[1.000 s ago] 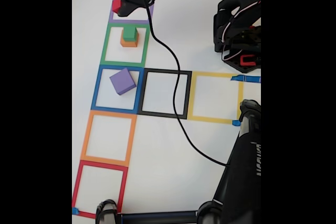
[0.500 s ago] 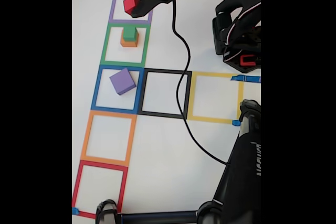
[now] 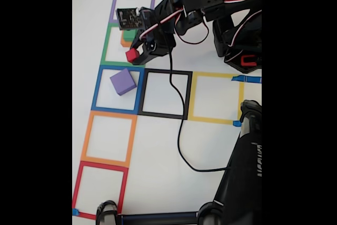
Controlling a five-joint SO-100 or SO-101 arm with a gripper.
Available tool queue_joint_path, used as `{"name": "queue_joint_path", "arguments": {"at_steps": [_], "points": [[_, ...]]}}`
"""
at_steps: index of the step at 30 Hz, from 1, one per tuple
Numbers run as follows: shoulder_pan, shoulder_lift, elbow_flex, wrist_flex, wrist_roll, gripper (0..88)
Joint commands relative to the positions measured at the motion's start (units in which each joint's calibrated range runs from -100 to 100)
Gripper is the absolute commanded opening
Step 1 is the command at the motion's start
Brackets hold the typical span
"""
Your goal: Tower of hanoi
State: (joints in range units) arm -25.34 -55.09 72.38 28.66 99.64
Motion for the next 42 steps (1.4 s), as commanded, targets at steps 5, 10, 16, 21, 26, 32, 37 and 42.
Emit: {"name": "queue_joint_path", "arguments": {"at_steps": [5,10,16,21,26,32,37,42], "points": [[-1.8,17.3,5.5,-28.8,0.4,0.2],[-0.6,29.5,2.3,-38.7,0.4,0.2],[0.0,38.4,-0.6,-45.6,0.4,0.2],[-0.6,42.0,-3.9,-46.2,0.4,0.2],[-1.1,43.8,-4.1,-47.4,0.4,0.2],[-0.9,48.3,-4.9,-51.9,0.4,0.2],[-0.3,50.2,-5.2,-53.8,0.4,1.8],[0.4,50.3,-4.7,-53.8,0.4,4.7]]}}
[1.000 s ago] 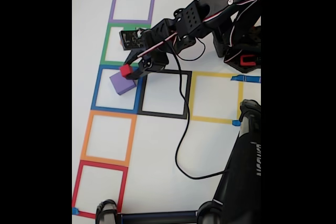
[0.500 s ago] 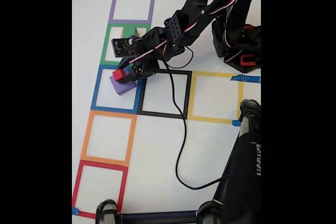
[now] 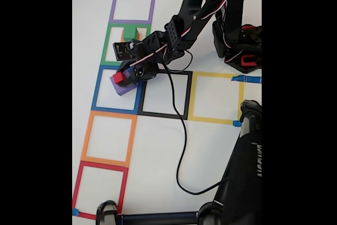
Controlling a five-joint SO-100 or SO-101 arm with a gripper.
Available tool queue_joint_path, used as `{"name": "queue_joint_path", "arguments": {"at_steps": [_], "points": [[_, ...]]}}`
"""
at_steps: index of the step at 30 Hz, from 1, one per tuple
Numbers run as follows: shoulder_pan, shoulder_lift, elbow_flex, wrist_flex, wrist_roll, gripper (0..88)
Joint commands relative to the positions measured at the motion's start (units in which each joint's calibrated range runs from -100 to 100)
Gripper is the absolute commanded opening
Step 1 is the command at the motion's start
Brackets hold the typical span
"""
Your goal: Tower of hanoi
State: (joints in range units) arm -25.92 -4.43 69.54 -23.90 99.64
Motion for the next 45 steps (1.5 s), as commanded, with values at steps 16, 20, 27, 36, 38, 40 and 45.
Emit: {"name": "queue_joint_path", "arguments": {"at_steps": [16,20,27,36,38,40,45], "points": [[2.0,0.2,-1.2,-2.6,0.4,10.3],[2.0,-0.1,-0.5,-3.1,0.4,10.9],[1.7,-1.9,0.4,-4.0,0.4,11.5],[0.3,-6.8,1.2,-4.0,0.4,15.8],[0.1,-8.0,1.1,-4.0,0.4,15.8],[-0.1,-9.9,1.0,-3.9,0.4,15.8],[0.1,-17.8,0.6,1.8,0.4,13.7]]}}
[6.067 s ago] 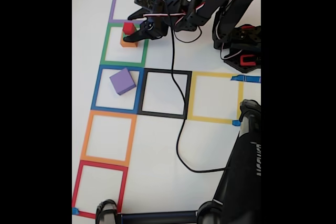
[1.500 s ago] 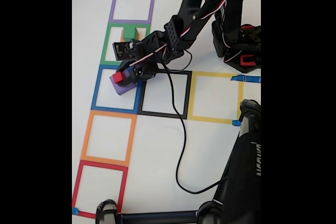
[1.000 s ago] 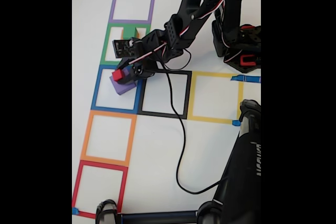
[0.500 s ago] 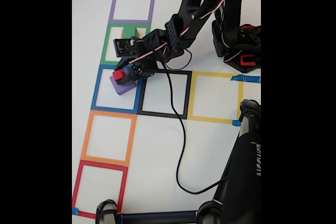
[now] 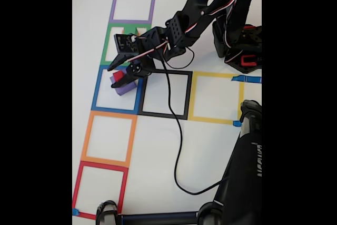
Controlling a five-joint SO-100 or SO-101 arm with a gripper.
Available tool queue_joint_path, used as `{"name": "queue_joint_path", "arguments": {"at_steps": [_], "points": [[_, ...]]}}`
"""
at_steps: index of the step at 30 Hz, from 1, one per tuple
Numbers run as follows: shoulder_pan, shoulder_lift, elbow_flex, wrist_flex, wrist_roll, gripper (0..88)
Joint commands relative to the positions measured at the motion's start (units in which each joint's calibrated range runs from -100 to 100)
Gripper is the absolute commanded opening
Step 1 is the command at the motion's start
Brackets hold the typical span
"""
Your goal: Tower of hanoi
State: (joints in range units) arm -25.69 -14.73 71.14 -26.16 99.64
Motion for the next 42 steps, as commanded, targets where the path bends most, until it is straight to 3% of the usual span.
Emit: {"name": "queue_joint_path", "arguments": {"at_steps": [1,7,18,25,33,42], "points": [[0.2,-10.4,-1.5,7.6,0.4,12.1],[3.3,-27.4,-10.9,39.4,0.4,3.8],[14.8,-39.2,-40.3,88.7,0.4,0.2],[21.6,-38.5,-61.2,106.5,0.4,0.2],[30.5,-38.4,-74.4,118.4,0.4,0.2],[38.2,-43.9,-65.6,117.6,0.4,7.4]]}}
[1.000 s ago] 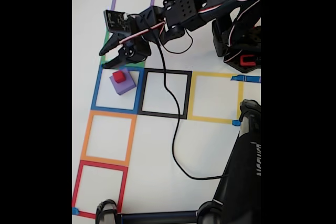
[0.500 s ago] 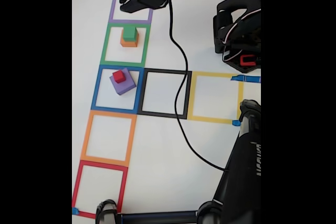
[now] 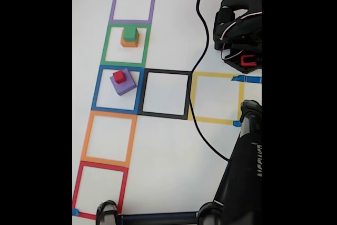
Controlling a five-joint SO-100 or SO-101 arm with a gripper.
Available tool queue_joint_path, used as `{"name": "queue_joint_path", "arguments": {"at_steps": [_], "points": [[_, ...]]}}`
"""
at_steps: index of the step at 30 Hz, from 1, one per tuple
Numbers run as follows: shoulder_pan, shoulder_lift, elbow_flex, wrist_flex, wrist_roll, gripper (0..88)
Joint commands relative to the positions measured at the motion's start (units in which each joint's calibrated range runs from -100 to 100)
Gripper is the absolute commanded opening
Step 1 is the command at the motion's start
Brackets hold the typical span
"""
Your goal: Tower of hanoi
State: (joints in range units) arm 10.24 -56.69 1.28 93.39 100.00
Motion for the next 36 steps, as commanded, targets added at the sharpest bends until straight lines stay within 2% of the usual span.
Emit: {"name": "queue_joint_path", "arguments": {"at_steps": [1,10,19,29,36], "points": [[2.4,-2.9,6.6,-3.3,0.0,8.1],[3.3,-9.2,31.2,-21.9,0.0,17.9],[7.2,-12.1,68.1,-61.2,0.0,22.2],[6.7,-4.1,79.6,-80.9,0.0,27.0],[4.0,11.2,82.9,-101.9,0.0,27.3]]}}
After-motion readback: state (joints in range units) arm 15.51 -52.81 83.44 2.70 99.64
